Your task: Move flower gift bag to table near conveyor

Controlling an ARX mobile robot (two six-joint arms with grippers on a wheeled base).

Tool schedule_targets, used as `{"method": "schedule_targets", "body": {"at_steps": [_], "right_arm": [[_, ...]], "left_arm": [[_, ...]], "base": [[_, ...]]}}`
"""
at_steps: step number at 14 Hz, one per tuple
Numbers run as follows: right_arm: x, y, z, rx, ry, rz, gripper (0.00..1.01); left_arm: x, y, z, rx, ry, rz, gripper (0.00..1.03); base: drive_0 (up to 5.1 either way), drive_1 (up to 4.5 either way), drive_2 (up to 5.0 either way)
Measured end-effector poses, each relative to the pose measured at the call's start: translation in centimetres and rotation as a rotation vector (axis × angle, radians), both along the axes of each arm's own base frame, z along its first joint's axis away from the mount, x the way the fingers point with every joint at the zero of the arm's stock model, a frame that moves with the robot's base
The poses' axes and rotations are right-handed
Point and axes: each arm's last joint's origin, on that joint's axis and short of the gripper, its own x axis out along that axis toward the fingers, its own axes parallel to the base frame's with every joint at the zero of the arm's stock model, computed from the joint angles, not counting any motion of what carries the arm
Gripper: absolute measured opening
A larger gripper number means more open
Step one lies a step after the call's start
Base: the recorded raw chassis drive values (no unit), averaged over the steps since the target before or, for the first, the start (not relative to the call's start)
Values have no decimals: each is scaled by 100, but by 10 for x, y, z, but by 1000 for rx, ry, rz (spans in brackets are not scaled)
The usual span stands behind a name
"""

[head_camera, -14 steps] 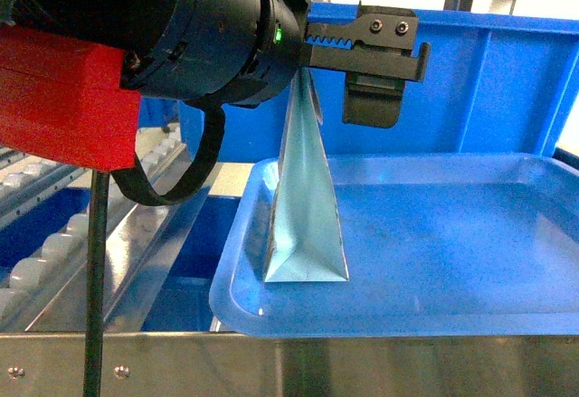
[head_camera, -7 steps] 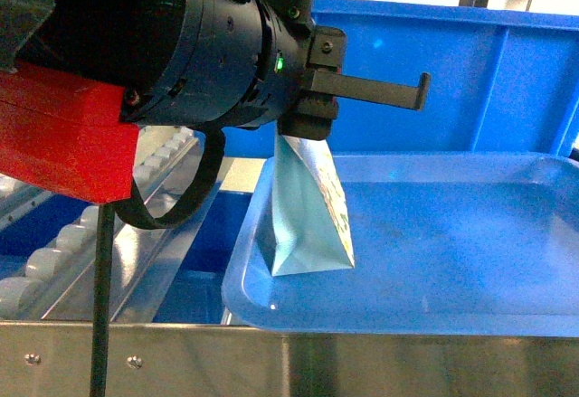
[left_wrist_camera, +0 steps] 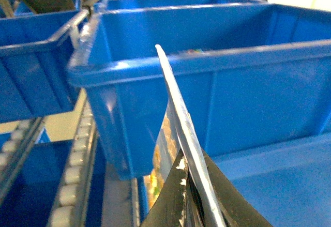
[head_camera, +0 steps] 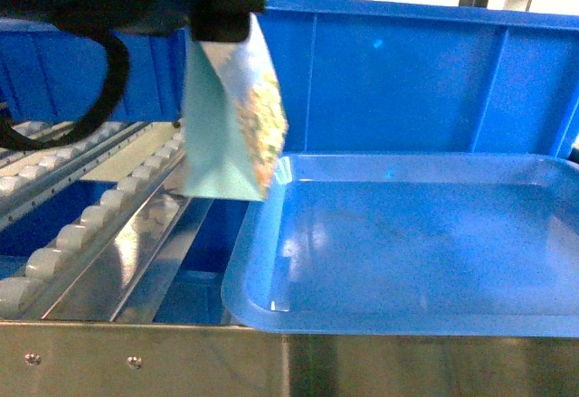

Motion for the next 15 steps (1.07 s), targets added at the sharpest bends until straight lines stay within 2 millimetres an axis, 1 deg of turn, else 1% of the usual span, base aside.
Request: {"method": "schedule_targets", "body": {"at_steps": [2,3,5,6,8,9,11,13,15], "right_arm": [[0,0,0,0,0,0,2],[0,0,0,0,0,0,2],[0,0,0,0,0,0,2],[0,0,0,0,0,0,2],[0,0,0,0,0,0,2],[0,0,0,0,0,0,2],[0,0,0,0,0,0,2],[0,0,0,0,0,0,2],[0,0,0,0,0,0,2]], "left_arm": [[-6,21,12,0,-53,48,4],[-13,30,17,5,-82,65,4],[-36,46,26,6,-136,80,4],[-51,58,30,5,-161,93,4],[-77,81,25,11,-171,148,4],[-92,95,17,25,-164,191,4],[-116,116,5,31,-160,240,4],[-135,129,2,18,-204,240,4],[-139,130,5,8,-233,235,4]], "base": [[0,0,0],[0,0,0],[0,0,0],[0,0,0],[0,0,0],[0,0,0],[0,0,0],[0,0,0],[0,0,0]]}}
